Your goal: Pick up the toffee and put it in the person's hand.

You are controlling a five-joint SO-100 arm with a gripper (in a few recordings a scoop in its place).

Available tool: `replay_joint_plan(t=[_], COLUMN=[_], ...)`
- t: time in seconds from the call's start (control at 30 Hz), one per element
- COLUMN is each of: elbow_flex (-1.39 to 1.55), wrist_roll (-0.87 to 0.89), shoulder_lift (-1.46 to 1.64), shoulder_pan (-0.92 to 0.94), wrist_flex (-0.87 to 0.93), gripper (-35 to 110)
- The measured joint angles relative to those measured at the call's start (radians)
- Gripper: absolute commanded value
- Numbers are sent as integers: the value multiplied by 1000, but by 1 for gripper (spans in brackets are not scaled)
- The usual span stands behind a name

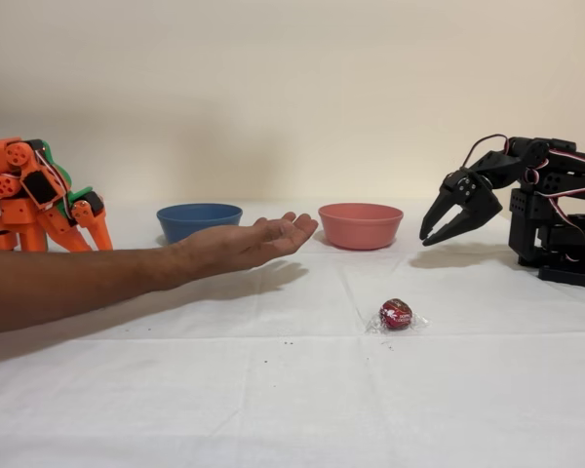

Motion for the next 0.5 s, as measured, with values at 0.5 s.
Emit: replay_joint_plan(t=[0.5], elbow_flex=[-402], wrist_roll=[-8], shoulder_lift=[-445], shoulder_pan=[-2], wrist_flex=[-20], gripper=[0])
